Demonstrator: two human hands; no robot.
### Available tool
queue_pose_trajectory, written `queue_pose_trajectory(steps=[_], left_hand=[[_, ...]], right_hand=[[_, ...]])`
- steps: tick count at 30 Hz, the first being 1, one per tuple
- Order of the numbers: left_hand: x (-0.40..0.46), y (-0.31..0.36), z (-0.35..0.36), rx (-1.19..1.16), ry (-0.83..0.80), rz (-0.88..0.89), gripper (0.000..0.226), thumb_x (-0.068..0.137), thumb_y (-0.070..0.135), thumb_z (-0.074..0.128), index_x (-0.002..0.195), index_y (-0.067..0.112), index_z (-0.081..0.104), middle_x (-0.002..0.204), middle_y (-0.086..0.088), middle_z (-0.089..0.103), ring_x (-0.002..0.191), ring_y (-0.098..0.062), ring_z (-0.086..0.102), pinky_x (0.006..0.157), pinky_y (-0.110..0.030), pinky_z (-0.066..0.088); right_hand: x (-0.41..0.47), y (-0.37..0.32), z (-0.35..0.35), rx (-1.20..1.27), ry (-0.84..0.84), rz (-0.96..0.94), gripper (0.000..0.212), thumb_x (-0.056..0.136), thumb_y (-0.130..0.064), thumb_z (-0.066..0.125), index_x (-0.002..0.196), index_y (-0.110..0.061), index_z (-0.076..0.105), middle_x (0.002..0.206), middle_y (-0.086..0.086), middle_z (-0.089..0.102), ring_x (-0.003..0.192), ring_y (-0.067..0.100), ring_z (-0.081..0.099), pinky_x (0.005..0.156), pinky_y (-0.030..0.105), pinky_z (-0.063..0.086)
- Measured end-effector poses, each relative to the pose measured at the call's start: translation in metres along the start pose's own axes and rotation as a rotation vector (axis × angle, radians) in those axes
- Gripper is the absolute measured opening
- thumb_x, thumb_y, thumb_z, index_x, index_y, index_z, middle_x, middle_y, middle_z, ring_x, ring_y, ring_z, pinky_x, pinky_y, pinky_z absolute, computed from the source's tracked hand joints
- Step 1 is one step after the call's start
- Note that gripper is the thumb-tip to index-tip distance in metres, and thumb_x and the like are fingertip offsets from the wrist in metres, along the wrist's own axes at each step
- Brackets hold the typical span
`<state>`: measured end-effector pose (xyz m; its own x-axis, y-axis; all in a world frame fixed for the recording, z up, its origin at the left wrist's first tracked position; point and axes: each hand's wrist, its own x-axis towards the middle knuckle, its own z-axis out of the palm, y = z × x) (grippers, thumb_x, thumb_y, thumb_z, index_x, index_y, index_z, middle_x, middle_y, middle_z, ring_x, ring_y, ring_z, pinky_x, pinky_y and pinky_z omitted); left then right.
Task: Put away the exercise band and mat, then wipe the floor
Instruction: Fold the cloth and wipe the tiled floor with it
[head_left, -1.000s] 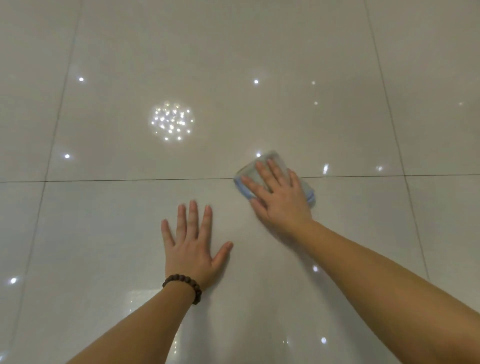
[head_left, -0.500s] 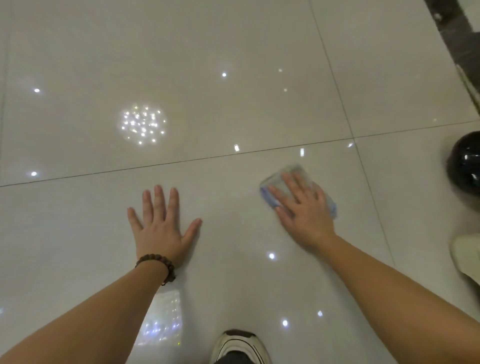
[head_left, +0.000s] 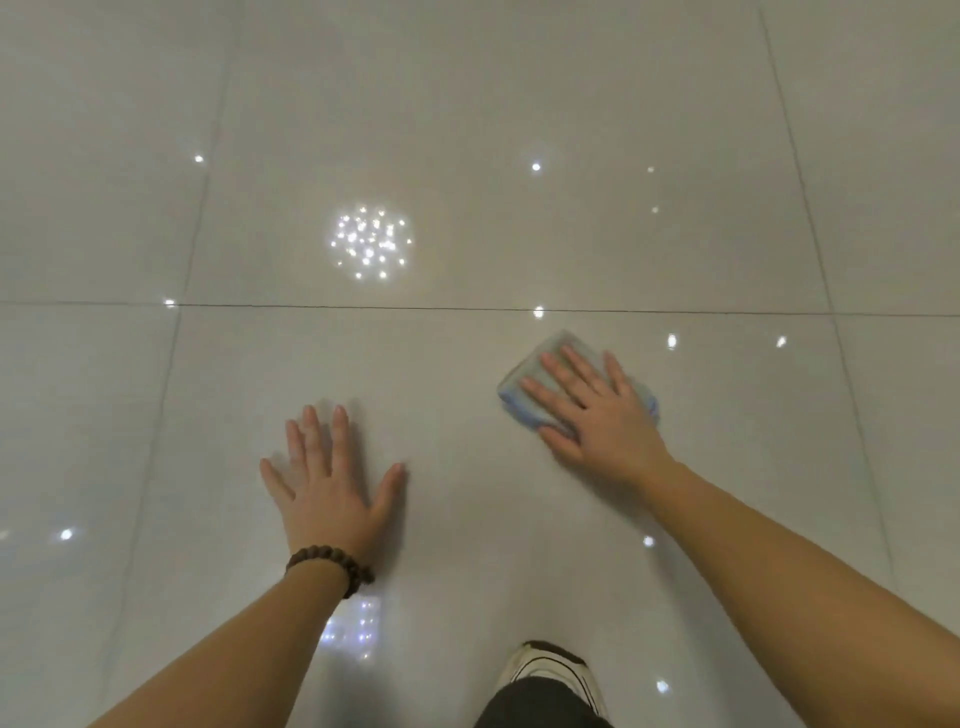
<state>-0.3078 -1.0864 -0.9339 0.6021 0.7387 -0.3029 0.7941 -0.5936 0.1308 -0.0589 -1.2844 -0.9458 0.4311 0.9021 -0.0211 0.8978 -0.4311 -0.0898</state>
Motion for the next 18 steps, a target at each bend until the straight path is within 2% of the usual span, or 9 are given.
queue_pose_trajectory(steps=[4, 6, 8, 11, 12, 13, 14, 17, 18], left_hand=[[-0.029, -0.073, 0.002, 0.018, 0.003, -0.311, 0.095, 0.08, 0.079, 0.003, 0.153, 0.019, -0.009, 0.16, -0.006, -0.011, 0.146, -0.021, -0.016, 0.114, -0.059, -0.003], [-0.031, -0.086, 0.005, 0.017, -0.018, -0.371, 0.095, 0.079, 0.08, -0.002, 0.151, 0.02, -0.016, 0.159, -0.007, -0.019, 0.145, -0.022, -0.021, 0.114, -0.06, -0.003], [-0.03, -0.088, 0.007, 0.013, -0.016, -0.374, 0.093, 0.079, 0.08, -0.002, 0.15, 0.022, -0.019, 0.158, -0.006, -0.023, 0.144, -0.022, -0.024, 0.113, -0.061, -0.006], [-0.03, -0.088, 0.009, -0.009, 0.018, -0.363, 0.092, 0.083, 0.079, 0.007, 0.152, 0.022, -0.014, 0.158, -0.006, -0.02, 0.144, -0.024, -0.023, 0.113, -0.062, -0.006], [-0.03, -0.089, 0.009, -0.01, 0.022, -0.362, 0.091, 0.083, 0.078, 0.009, 0.152, 0.022, -0.013, 0.159, -0.006, -0.019, 0.145, -0.024, -0.022, 0.113, -0.062, -0.005], [-0.03, -0.09, 0.01, -0.012, 0.025, -0.361, 0.091, 0.084, 0.078, 0.01, 0.152, 0.022, -0.013, 0.159, -0.006, -0.018, 0.145, -0.025, -0.021, 0.112, -0.063, -0.005], [-0.03, -0.09, 0.01, -0.017, 0.029, -0.359, 0.091, 0.084, 0.078, 0.011, 0.152, 0.022, -0.013, 0.159, -0.007, -0.016, 0.145, -0.025, -0.019, 0.112, -0.063, -0.005], [-0.029, -0.089, 0.009, -0.026, 0.02, -0.347, 0.091, 0.084, 0.078, 0.009, 0.151, 0.021, -0.014, 0.159, -0.007, -0.016, 0.146, -0.026, -0.019, 0.112, -0.063, -0.006], [-0.028, -0.089, 0.008, -0.029, 0.019, -0.346, 0.091, 0.084, 0.078, 0.009, 0.152, 0.021, -0.013, 0.159, -0.008, -0.016, 0.146, -0.026, -0.018, 0.112, -0.063, -0.006]], right_hand=[[0.02, 0.016, -0.011, 0.116, 0.106, 1.024, 0.058, 0.093, -0.051, 0.03, 0.148, -0.036, 0.022, 0.159, 0.005, 0.014, 0.146, 0.025, 0.001, 0.112, 0.055, 0.005], [0.062, -0.032, -0.017, 0.212, 0.085, 1.288, 0.057, 0.095, -0.048, 0.03, 0.149, -0.035, 0.017, 0.159, 0.004, 0.006, 0.146, 0.028, -0.001, 0.112, 0.054, 0.004], [0.098, -0.1, -0.01, 0.181, 0.052, 0.982, 0.057, 0.094, -0.047, 0.031, 0.149, -0.035, 0.02, 0.159, 0.005, 0.01, 0.146, 0.028, 0.003, 0.112, 0.053, 0.007], [0.103, -0.172, 0.012, 0.056, -0.027, -0.147, 0.052, 0.092, -0.049, 0.036, 0.143, -0.037, 0.035, 0.154, 0.005, 0.028, 0.144, 0.026, 0.02, 0.111, 0.051, 0.02], [0.11, -0.165, 0.013, 0.01, -0.061, -0.423, 0.05, 0.092, -0.049, 0.038, 0.141, -0.039, 0.037, 0.153, 0.003, 0.031, 0.143, 0.025, 0.023, 0.111, 0.05, 0.021], [0.123, -0.146, 0.013, -0.018, -0.055, -0.536, 0.049, 0.093, -0.05, 0.038, 0.141, -0.04, 0.036, 0.153, 0.002, 0.031, 0.143, 0.023, 0.023, 0.111, 0.05, 0.021], [0.137, -0.129, 0.01, -0.034, -0.041, -0.436, 0.05, 0.093, -0.051, 0.036, 0.142, -0.041, 0.034, 0.154, 0.001, 0.029, 0.143, 0.022, 0.021, 0.112, 0.051, 0.021], [0.178, -0.113, -0.002, 0.15, -0.013, 0.591, 0.053, 0.096, -0.049, 0.028, 0.147, -0.04, 0.021, 0.159, 0.001, 0.01, 0.146, 0.022, 0.002, 0.114, 0.053, 0.011], [0.184, -0.135, -0.004, 0.171, -0.022, 0.765, 0.053, 0.097, -0.047, 0.028, 0.149, -0.037, 0.019, 0.16, 0.002, 0.007, 0.146, 0.025, 0.0, 0.114, 0.053, 0.008]])
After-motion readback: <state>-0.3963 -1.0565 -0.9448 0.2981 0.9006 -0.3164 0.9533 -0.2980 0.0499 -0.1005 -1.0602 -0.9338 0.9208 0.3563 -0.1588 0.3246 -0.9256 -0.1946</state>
